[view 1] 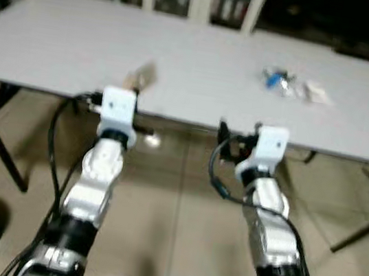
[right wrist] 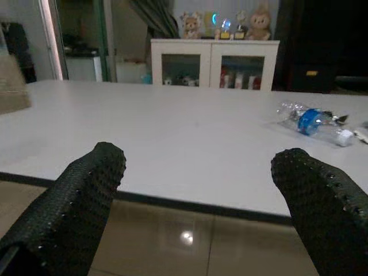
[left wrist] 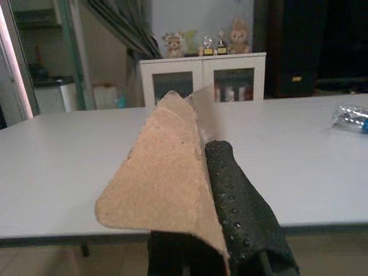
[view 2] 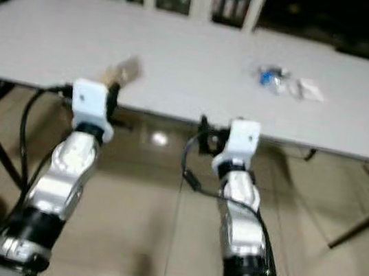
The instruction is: Picking trash to rubbish bin
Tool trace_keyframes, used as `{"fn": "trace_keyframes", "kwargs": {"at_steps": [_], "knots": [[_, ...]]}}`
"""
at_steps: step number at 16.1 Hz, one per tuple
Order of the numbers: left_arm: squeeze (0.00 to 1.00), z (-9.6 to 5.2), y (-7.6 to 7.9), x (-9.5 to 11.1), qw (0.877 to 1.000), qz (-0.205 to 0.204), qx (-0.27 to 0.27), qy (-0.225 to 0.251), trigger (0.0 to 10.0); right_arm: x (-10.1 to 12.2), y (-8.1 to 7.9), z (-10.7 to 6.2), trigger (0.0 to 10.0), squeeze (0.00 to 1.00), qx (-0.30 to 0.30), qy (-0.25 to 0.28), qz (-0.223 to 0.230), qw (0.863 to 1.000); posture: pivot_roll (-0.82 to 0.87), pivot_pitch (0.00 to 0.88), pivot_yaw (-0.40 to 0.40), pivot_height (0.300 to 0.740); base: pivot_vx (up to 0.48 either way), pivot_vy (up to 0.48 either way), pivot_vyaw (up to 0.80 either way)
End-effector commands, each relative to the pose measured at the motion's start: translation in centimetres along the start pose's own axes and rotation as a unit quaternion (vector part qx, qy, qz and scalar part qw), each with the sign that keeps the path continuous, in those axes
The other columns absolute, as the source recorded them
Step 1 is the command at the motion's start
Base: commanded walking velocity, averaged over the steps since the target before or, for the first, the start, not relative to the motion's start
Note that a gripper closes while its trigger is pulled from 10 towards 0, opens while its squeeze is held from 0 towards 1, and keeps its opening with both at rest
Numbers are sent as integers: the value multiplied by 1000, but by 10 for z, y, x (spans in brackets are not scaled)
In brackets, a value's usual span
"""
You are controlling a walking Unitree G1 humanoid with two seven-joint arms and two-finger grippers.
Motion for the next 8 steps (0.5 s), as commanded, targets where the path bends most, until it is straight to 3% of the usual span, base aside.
{"fn": "trace_keyframes", "kwargs": {"at_steps": [1,8], "knots": [[0,0,6,1,1000,-5,-13,0,10000,0,6,-2,10000,0,-10,-4,2,1000,-42,22,-28,740,-322,0,0],[0,-2,6,-6,1000,-8,-15,-24,10000,-3,5,-4,10000,0,-8,-11,2,1000,-47,32,-26,740,0,0,0]]}}
Point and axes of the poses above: a point about 5 cm out from each wrist's last joint towards the gripper, its own z axis pointing out of the wrist towards the gripper, its own x axis along the axis of the wrist's last joint, y = z × x, the point moved 1 cm from there along z, pointing out of the wrist towards the gripper, and after that the axes turned 8 degrees about z, right-handed, at the moved point
